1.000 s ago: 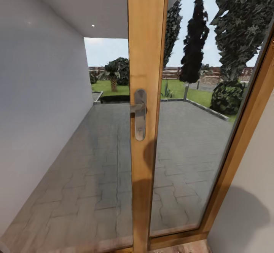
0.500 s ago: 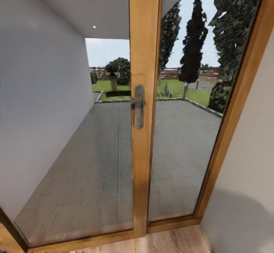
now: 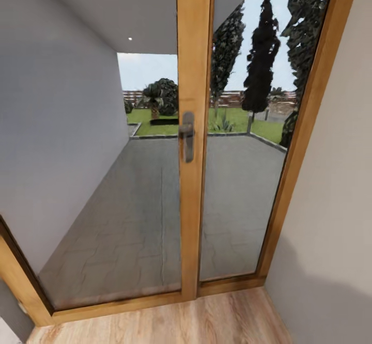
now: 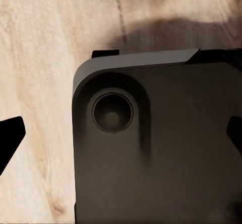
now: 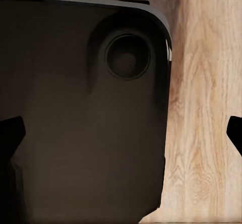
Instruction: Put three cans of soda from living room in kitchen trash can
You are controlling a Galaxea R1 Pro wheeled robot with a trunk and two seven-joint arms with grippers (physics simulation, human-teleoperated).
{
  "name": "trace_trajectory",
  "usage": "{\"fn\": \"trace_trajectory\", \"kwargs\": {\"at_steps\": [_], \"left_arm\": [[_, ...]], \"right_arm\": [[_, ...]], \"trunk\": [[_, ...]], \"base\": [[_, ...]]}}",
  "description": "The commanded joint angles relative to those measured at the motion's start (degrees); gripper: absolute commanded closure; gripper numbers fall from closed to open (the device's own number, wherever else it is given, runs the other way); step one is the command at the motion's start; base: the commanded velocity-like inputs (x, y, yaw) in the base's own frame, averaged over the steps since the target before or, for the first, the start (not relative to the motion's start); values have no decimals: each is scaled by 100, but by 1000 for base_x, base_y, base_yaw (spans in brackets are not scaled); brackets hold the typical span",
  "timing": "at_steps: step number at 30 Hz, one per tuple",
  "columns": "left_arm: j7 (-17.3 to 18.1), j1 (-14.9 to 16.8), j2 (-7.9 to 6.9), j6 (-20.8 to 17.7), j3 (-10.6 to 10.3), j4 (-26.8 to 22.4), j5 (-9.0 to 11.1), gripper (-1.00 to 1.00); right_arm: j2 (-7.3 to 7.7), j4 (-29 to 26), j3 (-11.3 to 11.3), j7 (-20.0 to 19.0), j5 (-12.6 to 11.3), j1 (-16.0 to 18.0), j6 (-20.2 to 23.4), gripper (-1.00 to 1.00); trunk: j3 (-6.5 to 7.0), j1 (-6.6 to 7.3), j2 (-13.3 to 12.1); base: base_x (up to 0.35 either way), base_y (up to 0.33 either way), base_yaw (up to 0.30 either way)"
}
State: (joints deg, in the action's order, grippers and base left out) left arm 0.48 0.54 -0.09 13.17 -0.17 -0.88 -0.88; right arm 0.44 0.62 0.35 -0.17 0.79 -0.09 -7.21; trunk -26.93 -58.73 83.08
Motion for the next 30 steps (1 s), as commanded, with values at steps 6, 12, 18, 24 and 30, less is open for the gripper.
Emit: {"fn": "trace_trajectory", "kwargs": {"at_steps": [6, 12, 18, 24, 30], "left_arm": [[0, -1, 0, 1, 6, -4, 6, -100], [-2, -1, 0, 1, 7, -5, 8, -100], [0, -1, 0, 37, 8, -2, 7, -100], [-2, -1, 0, 165, 8, -1, 4, -100], [0, -1, 0, 234, 8, 0, 8, -100]], "right_arm": [[0, -1, 0, 2, 0, 0, 0, -100], [0, -1, -4, 2, 0, 0, -4, -100], [0, 1, -8, 1, -12, 0, -8, -100], [2, 3, -9, 1, -16, 0, -14, -100], [7, 5, -9, 0, -17, 0, -21, -100]], "trunk": [[0, 0, 0], [0, 0, 0], [0, 0, 0], [0, 0, 0], [0, 0, 0]], "base": [[-323, 0, 0], [-218, 0, 0], [-43, 0, 0], [-12, 0, 0], [-4, 0, 0]]}}
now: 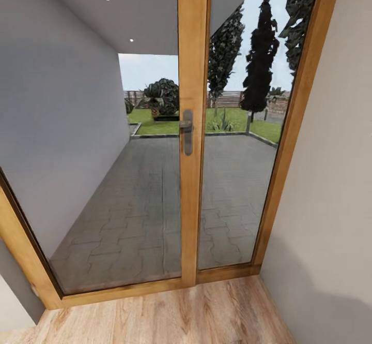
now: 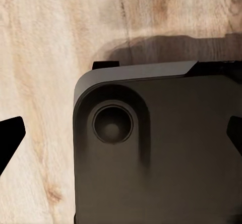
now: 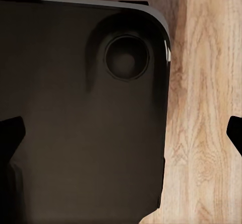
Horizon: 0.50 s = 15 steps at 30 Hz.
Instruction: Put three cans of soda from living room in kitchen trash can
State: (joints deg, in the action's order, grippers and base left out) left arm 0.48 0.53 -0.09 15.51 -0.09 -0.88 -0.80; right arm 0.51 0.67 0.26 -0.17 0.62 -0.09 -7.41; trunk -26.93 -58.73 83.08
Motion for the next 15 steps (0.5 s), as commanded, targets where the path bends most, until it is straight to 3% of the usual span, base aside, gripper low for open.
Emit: {"fn": "trace_trajectory", "kwargs": {"at_steps": [1, 15], "left_arm": [[3, -20, 0, 23, 0, -3, 8, -100], [10, -61, 0, 761, -1, 1, 7, -100]], "right_arm": [[-2, -4, -4, 3, -2, 0, -2, -100], [11, 1, -35, -23, -36, 0, -163, -100]], "trunk": [[0, 0, 0], [0, 0, 0]], "base": [[0, 0, 0], [0, 0, 0]]}}
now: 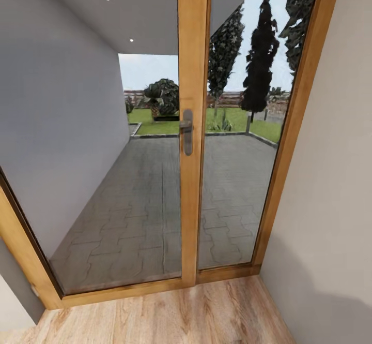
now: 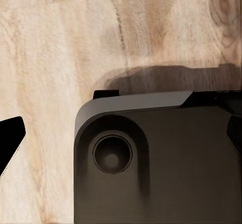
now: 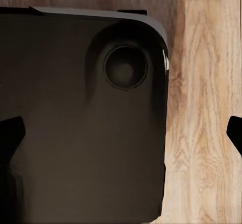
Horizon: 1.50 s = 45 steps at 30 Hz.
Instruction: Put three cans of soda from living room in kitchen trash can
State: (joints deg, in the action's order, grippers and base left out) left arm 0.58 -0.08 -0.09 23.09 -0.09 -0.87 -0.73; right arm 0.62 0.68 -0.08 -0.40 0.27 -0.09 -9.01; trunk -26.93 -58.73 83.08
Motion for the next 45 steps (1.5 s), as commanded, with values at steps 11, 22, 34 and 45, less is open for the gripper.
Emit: {"fn": "trace_trajectory", "kwargs": {"at_steps": [11, 22, 34, 45], "left_arm": [[4, 3, 0, 254, 1, -1, -6, -100], [4, 7, 0, 265, 1, 5, -13, -100], [4, 8, 0, 266, 1, 8, -15, -100], [4, 8, 0, 266, -3, 7, -15, -100]], "right_arm": [[62, 11, -21, -104, -48, 0, -417, -100], [70, 12, -27, -108, -53, 0, -433, -100], [70, 12, -27, -109, -53, 0, -434, -100], [93, 12, -27, -109, -51, 0, -434, -100]], "trunk": [[2, 0, 0], [22, 0, 0], [47, 0, 0], [70, 0, 0]], "base": [[0, 0, 96], [-13, 11, 236], [-185, 158, 247], [-228, 198, 248]]}}
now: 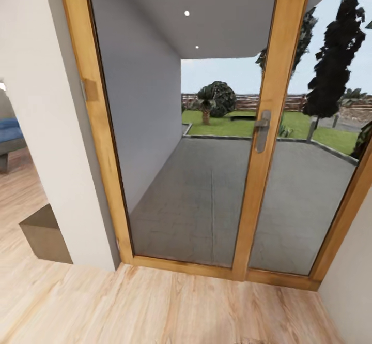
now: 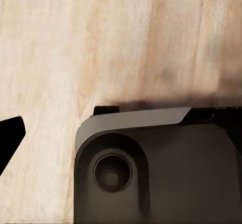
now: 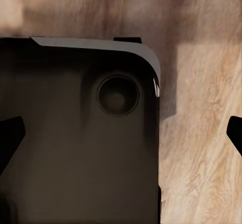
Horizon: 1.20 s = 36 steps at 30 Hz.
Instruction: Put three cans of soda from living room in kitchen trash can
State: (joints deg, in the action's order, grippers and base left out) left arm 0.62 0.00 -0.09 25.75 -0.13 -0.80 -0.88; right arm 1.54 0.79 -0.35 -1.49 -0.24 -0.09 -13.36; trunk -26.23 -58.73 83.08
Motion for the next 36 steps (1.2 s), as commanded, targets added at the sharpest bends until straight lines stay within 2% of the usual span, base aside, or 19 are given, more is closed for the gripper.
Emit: {"fn": "trace_trajectory", "kwargs": {"at_steps": [1, 20, 25, 33, 34, 36], "left_arm": [[0, 0, 0, 0, 1, 0, 0, -100], [8, 0, -9, 13, 5, -14, 12, -100], [117, 0, -15, 17, 15, -38, 39, -100], [234, 31, -16, -24, 31, -64, 59, -100], [240, 53, -17, -46, 26, -73, 62, -100], [242, 67, -17, -57, 26, -98, 65, -100]], "right_arm": [[1, 0, 0, 0, 1, 0, 0, -100], [8, -68, 34, 0, 26, 0, -34, -100], [-23, -158, 57, -3, 70, 0, -64, -100], [-69, -1034, 106, -22, 99, 12, -76, -100], [-69, -1318, 196, -30, 101, 37, -73, -100], [-68, -1505, 280, -32, 102, 56, -72, -100]], "trunk": [[2, 0, 0], [43, 0, 0], [56, 0, 0], [75, 0, 0], [76, 0, 0], [77, 0, 0]], "base": [[-231, 200, 248], [-238, 201, 248], [-239, 187, 239], [-83, 53, 176], [-14, 9, 44], [-10, 7, 31]]}}
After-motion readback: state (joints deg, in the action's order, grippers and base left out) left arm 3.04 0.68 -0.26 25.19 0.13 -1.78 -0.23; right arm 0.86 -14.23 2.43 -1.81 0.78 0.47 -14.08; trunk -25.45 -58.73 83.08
